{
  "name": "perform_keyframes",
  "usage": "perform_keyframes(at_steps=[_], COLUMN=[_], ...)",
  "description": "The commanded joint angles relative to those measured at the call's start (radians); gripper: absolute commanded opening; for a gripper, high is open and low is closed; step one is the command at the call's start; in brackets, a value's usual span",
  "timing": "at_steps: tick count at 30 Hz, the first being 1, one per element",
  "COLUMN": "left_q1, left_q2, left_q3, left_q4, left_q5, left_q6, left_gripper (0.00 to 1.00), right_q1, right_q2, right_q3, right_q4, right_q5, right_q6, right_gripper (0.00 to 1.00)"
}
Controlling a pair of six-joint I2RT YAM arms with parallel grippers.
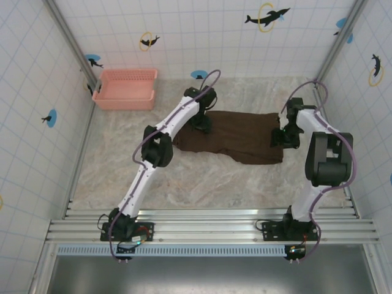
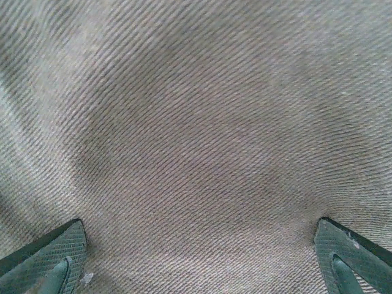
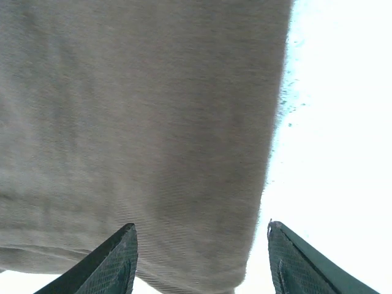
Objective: Roll up the long pants
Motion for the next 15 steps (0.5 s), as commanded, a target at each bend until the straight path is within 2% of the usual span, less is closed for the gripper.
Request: perform_keyframes(at_steps=[1,7,13,15], left_q1=[0.061,0.076,0.078,0.076], left_q2=[0.081,0.097,0.103,0.103], left_q3=[-0.037,-0.016,-0.014,-0.014], left_q4=[0.092,0.193,0.220,0.226], left_q5=[0.043,0.133,0.189,0.207], left_q6=[-0.086,-0.126,-0.125,-0.123], left_gripper=[0.97,0.97,0.98,0.98], right_q1=[-0.004,-0.004,0.019,0.027], right_q2=[-0.091,0.038,0.139,0.167], right_q3=[-0.016,0.024,0.014,0.019], right_q4=[0.040,0.055,0.165,0.180], right_q5=[0.019,-0.124,-0.143,-0.162], right_q6=[0.010,0.058,0.142,0.159], right_gripper=[0.63,0.62,0.61,0.56])
